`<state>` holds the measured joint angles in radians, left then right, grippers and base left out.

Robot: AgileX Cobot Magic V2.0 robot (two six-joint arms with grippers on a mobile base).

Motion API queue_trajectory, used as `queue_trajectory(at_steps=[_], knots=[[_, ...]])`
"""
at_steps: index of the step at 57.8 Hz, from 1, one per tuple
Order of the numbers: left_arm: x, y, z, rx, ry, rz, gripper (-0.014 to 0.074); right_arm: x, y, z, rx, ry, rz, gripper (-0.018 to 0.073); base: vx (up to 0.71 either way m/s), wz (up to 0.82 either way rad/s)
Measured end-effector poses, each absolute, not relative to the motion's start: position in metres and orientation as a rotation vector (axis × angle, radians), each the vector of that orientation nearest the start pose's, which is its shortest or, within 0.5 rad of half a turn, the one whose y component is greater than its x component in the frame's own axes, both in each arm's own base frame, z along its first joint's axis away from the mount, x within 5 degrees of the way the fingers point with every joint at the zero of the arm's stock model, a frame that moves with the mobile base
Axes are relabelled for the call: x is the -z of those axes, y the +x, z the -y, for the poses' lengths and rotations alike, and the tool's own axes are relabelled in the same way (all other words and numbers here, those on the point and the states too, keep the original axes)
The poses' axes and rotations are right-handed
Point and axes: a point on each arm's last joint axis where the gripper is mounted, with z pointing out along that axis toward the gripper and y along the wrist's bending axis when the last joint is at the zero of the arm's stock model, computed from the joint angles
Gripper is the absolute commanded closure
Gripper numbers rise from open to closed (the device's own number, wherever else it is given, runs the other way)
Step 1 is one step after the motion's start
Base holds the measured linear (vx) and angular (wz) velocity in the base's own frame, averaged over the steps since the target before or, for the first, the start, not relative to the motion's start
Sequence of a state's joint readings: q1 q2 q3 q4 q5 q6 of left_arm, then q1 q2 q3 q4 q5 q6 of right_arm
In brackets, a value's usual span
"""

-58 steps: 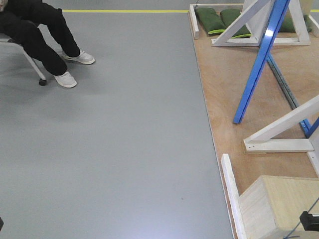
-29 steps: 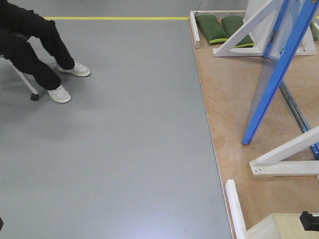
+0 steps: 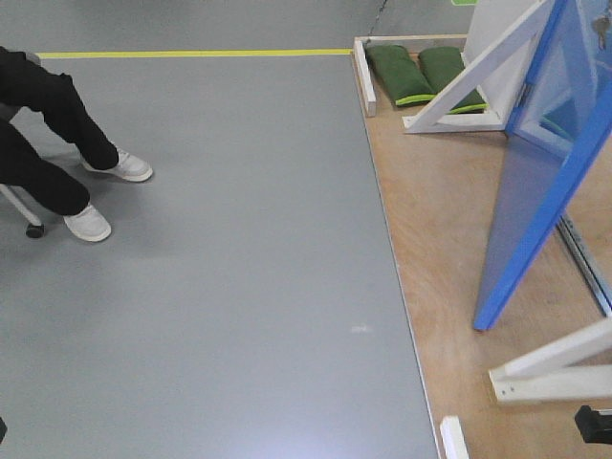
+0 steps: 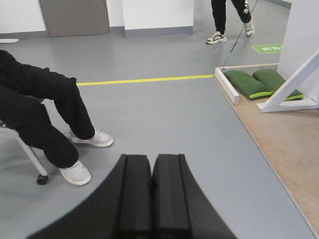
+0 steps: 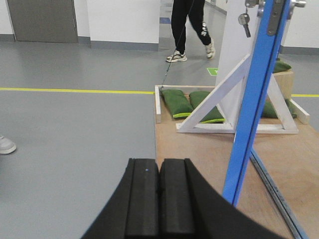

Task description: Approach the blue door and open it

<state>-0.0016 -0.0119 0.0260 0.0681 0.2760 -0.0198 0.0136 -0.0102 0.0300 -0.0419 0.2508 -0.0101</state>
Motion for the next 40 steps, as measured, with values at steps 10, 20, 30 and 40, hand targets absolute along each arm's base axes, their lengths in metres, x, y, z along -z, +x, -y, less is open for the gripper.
queue_trajectory(at_steps=[10,20,30,40], knots=[[-0.1801,0.0547,-0.0016,-0.048,0.029,-1.773,0.0524,-0.1809,0.0554,0.0002,0.036,-0.049,-1.753,0.0547,0.43,0.03],[-0.1801,0.0547,-0.0016,-0.048,0.029,-1.773,0.0524,-0.1809,0.0554,0.0002,0.036,-0.049,-1.753,0.0547,0.42,0.03],[-0.1801,0.0547,-0.0016,-0.048,0.029,-1.773,0.0524,-0.1809,0.0554,0.0002,0.036,-0.049,-1.753,0.0547,0.41,0.06],[-0.1801,0.0547,-0.0016,-0.048,0.029,-1.773,0.0524,-0.1809,0.0554,0.0002,0.036,-0.049,-1.753,0.0547,0.39,0.07]])
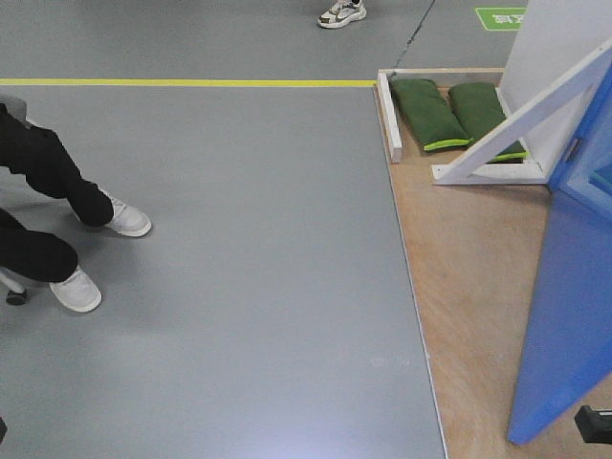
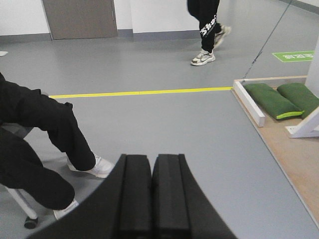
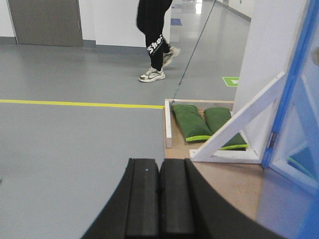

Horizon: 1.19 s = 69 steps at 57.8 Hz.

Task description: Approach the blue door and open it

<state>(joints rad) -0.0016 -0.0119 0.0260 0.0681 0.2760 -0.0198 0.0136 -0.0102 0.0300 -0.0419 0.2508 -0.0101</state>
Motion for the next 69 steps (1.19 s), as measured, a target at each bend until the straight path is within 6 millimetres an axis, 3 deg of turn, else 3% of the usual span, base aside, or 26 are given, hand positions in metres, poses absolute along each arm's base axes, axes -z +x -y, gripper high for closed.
queue_trajectory(at_steps=[42,69], knots=[[-0.1801,0.0547,-0.0016,-0.048,0.029,-1.773,0.0524,-0.1809,0.0554,0.0002,0.036,-0.049,-1.753,0.0547,0.34,0.0],[-0.1801,0.0547,-0.0016,-0.048,0.029,-1.773,0.0524,-0.1809,0.0554,0.0002,0.036,-0.049,-1.753,0.0547,0.13,-0.04]])
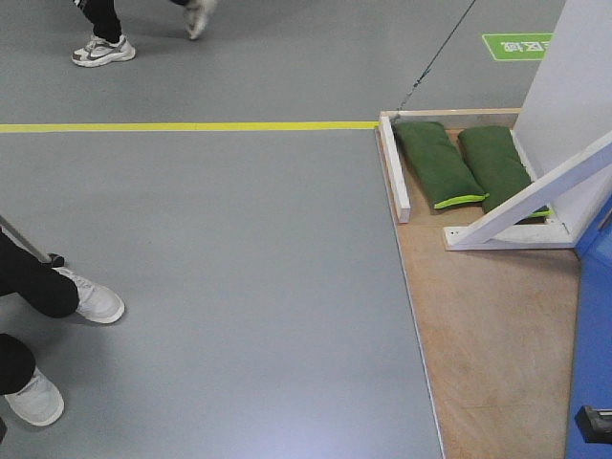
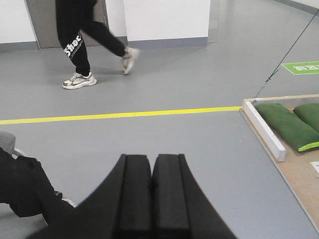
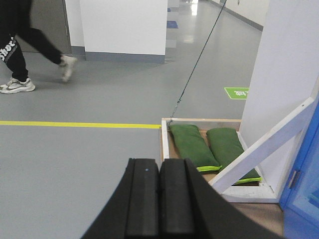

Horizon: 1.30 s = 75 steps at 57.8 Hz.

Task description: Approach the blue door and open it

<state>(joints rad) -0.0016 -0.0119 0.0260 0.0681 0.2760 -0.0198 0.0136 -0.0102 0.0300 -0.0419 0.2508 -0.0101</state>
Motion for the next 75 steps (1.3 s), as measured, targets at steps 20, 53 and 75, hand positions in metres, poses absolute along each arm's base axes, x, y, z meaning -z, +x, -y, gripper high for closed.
queue_trajectory(at_steps=[20,53,75], knots=[[-0.1801,0.0547,-0.0016,-0.048,0.029,-1.773,0.0524,-0.1809,0.0554,0.0002,0.036,-0.049,-1.753,0.0547,-0.08,0.04],[-0.1801,0.0547,-0.0016,-0.048,0.029,-1.774,0.0524,-0.1808,0.0554,0.0002,0.036,-0.049,-1.754,0.0547,-0.07,0.02],[-0.1801,0.0547,-0.0016,-0.048,0.029,-1.773,0.0524,-0.1808,0.0554,0.0002,0.036,-0.049,-1.754,0.0547,-0.03,-0.01]])
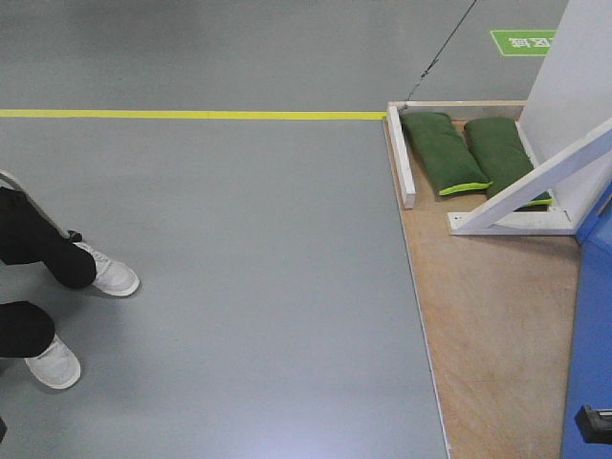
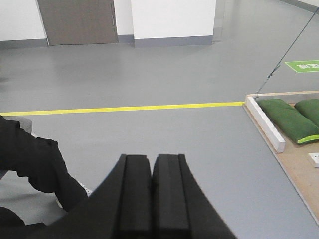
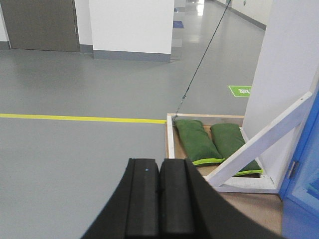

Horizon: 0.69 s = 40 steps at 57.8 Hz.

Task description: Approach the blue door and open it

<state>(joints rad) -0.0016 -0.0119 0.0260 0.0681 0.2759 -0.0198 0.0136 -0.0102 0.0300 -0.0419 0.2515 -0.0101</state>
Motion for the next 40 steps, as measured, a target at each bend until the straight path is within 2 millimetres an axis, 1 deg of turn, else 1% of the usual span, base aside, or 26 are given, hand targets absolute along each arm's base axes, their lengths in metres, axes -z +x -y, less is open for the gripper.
queue_trajectory(at_steps=[18,40], knots=[[-0.1801,0.0547,-0.0016,-0.048,0.029,-1.773,0.0524,-0.1808,0.0554,0.0002,0.036,-0.049,-1.754,0.0547,-0.07,-0.02],[-0.1801,0.0547,-0.0016,-0.048,0.029,-1.773,0.0524,-0.1808,0.0554,0.0002,0.036,-0.049,-1.754,0.0547,-0.01,0.0]])
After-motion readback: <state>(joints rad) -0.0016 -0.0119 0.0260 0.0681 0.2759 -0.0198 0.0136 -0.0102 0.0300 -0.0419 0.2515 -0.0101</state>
